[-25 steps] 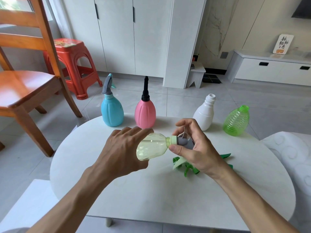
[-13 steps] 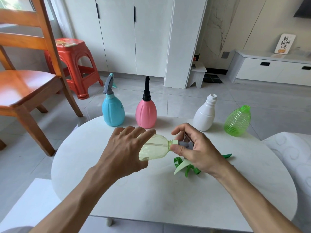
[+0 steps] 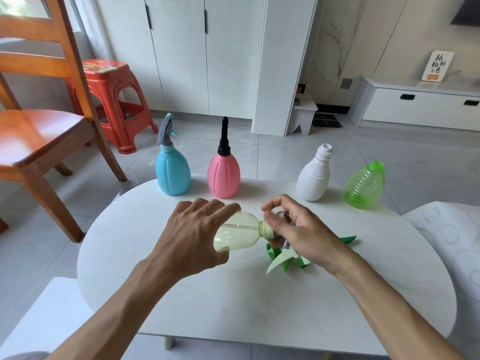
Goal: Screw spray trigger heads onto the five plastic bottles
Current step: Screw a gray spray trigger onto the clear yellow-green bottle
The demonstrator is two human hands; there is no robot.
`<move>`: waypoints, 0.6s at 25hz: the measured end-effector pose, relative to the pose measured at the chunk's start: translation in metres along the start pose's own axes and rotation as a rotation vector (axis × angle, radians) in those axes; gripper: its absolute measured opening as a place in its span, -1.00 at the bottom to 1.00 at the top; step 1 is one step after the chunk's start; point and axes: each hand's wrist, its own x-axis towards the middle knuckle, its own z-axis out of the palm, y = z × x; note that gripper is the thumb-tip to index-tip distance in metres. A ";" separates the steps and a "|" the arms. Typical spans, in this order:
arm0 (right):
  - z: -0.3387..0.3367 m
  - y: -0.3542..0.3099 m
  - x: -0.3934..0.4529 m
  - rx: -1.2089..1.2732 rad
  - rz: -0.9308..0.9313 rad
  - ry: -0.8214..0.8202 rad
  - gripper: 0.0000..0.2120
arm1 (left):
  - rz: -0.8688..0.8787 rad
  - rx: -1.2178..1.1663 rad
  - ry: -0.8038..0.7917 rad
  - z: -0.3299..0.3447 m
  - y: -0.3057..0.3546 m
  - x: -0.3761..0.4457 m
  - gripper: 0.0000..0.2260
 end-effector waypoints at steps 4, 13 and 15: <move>-0.024 -0.008 0.002 0.770 0.033 -0.110 -0.60 | -0.215 -0.665 -0.196 -0.008 0.009 0.004 -0.34; 0.011 -0.011 -0.002 0.900 -0.235 -0.282 -0.71 | -0.111 -1.492 -0.641 -0.013 0.022 0.005 -0.48; 0.019 -0.015 -0.003 0.759 -0.271 -0.134 -0.71 | -0.131 -1.405 -0.519 -0.009 0.027 0.005 -0.53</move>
